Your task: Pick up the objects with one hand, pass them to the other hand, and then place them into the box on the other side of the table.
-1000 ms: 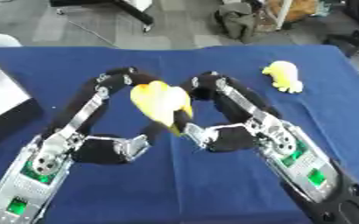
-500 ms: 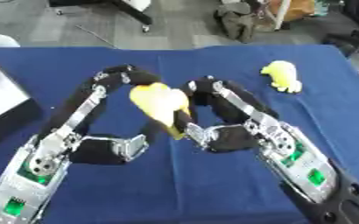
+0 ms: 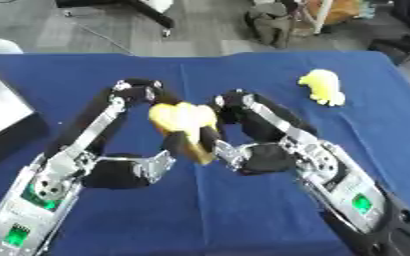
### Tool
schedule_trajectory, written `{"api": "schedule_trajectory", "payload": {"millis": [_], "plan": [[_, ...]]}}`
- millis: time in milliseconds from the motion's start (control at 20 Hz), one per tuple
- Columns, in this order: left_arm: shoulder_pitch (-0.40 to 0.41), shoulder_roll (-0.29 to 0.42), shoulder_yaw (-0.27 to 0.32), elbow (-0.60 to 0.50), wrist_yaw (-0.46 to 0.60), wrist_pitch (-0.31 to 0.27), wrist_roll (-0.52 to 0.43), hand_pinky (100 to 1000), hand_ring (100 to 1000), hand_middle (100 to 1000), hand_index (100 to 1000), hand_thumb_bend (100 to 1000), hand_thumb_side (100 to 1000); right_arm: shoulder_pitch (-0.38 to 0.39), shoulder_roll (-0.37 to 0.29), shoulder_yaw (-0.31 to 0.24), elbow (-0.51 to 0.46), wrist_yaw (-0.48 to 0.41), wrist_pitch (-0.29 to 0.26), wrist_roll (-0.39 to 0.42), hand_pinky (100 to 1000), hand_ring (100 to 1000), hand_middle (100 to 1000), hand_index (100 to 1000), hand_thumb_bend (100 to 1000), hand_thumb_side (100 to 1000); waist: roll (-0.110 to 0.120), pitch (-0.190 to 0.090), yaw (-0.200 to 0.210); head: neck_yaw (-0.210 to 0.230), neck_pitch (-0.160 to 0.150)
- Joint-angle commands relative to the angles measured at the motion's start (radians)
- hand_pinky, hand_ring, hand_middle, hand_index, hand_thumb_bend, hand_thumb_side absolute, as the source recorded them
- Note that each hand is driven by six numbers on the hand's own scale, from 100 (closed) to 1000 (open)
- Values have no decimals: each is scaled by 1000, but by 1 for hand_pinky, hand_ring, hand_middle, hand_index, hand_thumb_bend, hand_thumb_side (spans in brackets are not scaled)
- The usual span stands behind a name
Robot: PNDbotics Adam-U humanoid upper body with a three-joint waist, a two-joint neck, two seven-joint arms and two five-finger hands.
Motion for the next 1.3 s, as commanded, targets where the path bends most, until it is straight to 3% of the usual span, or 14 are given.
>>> {"api": "schedule_trajectory", "payload": {"millis": [50, 350, 500, 700, 1300], "plan": [[-19, -5, -9, -25, 12, 4, 1, 715, 294, 198, 342, 100, 315, -9, -9, -9, -21, -12, 0, -1, 563, 695, 289, 185, 100, 432, 3, -11, -3, 2, -3], [-22, -1, -14, -29, 10, 1, 11, 709, 275, 161, 313, 100, 277, -3, -4, -24, -21, -33, -2, -14, 604, 732, 454, 324, 100, 522, 3, -10, -6, 4, -3], [-20, 3, -13, -31, 11, -2, 11, 707, 272, 159, 310, 100, 268, 1, 0, -32, -21, -45, -11, -27, 616, 745, 503, 384, 100, 627, 3, -10, -6, 4, -3], [-15, 6, -2, -28, 8, 2, 23, 703, 268, 157, 308, 100, 281, 7, 5, -53, -21, -42, -38, -56, 615, 748, 548, 460, 100, 694, 4, -10, -8, 3, -3], [1, -8, 24, -6, 5, 17, 61, 687, 239, 145, 298, 100, 358, 18, 20, -98, -21, 60, -122, -265, 613, 734, 575, 524, 100, 621, 4, -13, -12, 10, -3]]}}
